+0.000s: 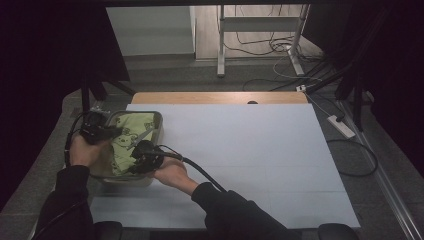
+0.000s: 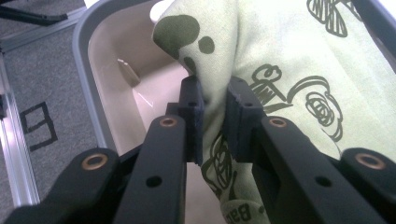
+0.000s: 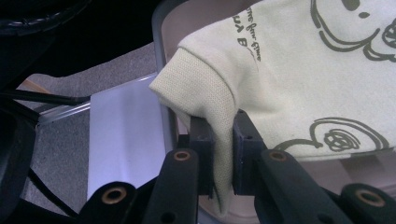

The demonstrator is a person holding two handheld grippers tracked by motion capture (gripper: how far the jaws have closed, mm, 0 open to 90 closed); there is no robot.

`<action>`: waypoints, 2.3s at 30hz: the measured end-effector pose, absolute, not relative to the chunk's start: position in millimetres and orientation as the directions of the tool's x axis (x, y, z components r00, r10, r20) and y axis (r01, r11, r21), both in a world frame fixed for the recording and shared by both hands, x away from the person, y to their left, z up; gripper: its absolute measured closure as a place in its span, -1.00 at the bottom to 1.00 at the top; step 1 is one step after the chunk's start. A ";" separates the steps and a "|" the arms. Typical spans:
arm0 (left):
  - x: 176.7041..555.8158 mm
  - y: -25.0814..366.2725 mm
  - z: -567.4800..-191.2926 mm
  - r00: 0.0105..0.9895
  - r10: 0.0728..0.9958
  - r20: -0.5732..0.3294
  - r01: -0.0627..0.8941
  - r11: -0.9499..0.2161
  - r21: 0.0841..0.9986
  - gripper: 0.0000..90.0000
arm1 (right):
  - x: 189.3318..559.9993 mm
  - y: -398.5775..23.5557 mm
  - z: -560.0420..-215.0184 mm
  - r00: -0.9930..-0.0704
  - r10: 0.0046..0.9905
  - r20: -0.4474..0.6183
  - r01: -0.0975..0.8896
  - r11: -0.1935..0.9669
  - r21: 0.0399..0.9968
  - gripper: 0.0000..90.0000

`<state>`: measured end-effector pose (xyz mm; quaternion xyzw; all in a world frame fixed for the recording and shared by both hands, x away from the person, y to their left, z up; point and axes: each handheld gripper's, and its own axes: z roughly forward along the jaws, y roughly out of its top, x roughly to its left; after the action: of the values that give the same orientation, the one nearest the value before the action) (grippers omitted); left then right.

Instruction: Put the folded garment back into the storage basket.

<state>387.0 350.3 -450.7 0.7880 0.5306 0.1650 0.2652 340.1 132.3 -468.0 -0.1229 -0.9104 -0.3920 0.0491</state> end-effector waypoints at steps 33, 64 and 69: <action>395.4 329.7 -451.3 0.358 0.932 -0.058 0.727 -0.239 0.643 0.07 | 340.8 129.3 -466.2 -0.958 0.258 0.123 0.265 0.636 0.725 -0.08; 384.9 304.7 -452.8 0.406 0.908 -0.105 0.680 -0.223 0.698 -0.68 | 349.1 99.2 -455.1 -0.957 0.262 0.122 0.268 0.646 0.715 -0.65; 383.9 304.1 -456.3 0.394 0.914 -0.095 0.696 -0.229 0.681 -0.80 | 350.9 93.7 -454.6 -0.955 0.259 0.144 0.283 0.651 0.705 -0.74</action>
<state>383.9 304.1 -456.3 0.7665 0.5250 0.1647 0.3311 350.9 93.7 -454.6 -0.1492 -0.9084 -0.3903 0.0150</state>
